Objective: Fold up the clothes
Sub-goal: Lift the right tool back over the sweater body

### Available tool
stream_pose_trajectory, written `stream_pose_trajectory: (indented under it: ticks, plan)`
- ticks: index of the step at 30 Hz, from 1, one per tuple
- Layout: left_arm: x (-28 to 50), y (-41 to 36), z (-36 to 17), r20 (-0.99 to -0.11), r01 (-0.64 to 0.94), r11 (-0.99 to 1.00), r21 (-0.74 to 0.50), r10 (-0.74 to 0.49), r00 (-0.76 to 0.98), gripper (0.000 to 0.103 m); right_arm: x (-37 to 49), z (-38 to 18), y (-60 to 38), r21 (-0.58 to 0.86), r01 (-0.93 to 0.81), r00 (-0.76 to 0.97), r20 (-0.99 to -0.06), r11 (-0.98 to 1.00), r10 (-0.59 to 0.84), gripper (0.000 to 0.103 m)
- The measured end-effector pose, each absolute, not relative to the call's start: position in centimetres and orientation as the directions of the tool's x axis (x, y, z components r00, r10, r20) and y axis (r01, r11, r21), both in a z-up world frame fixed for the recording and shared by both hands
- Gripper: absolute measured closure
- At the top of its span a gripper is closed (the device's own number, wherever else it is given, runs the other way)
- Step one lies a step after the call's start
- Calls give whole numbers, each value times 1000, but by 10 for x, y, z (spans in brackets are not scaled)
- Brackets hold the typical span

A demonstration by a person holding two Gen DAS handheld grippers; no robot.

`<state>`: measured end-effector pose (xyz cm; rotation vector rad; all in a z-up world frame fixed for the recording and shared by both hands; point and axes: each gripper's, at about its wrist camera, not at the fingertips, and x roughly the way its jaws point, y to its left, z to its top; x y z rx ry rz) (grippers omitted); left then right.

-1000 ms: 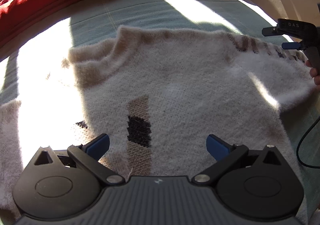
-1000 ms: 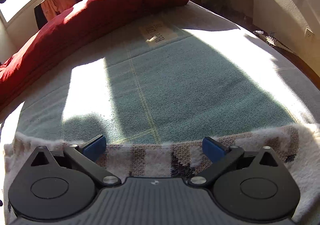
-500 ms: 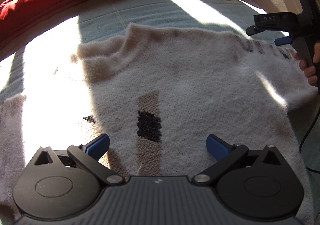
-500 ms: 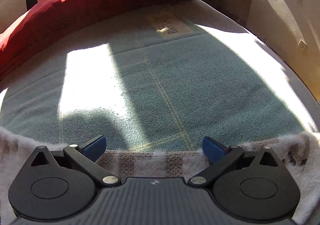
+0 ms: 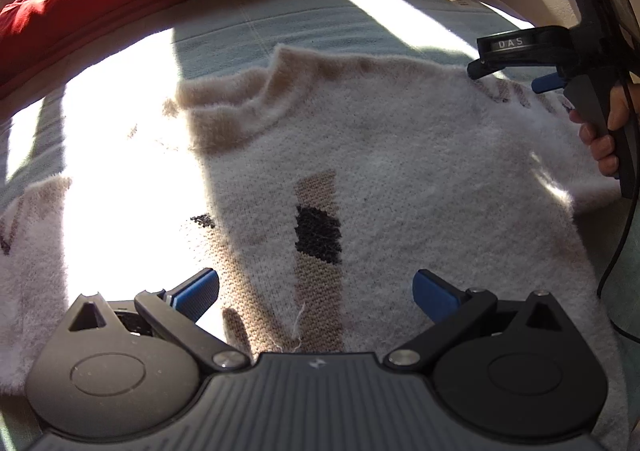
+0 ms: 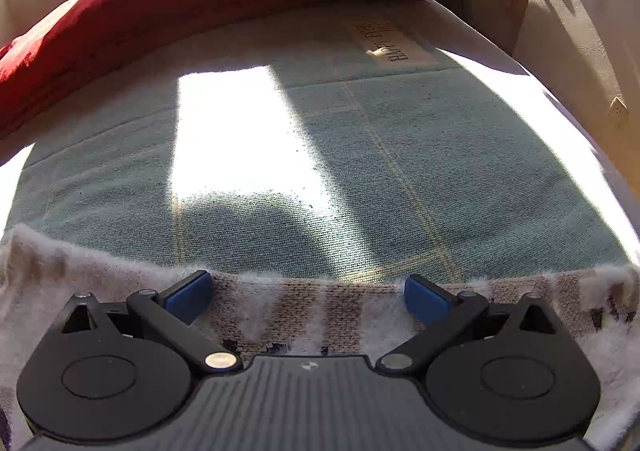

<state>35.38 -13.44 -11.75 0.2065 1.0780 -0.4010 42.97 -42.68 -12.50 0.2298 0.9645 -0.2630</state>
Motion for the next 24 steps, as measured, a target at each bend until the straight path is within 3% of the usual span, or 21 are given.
stream_pose_trajectory:
  ticks: [14,24]
  plan:
    - [339,-136,-127,-880,409,913,-5,-198,431,1,437,-135,-402,57,275,528,-843,960,-101,0]
    - [312,-144,-107,-866,502,865,-17,-264,425,1,383,-101,-377,172,31,596,-794,985,120,0]
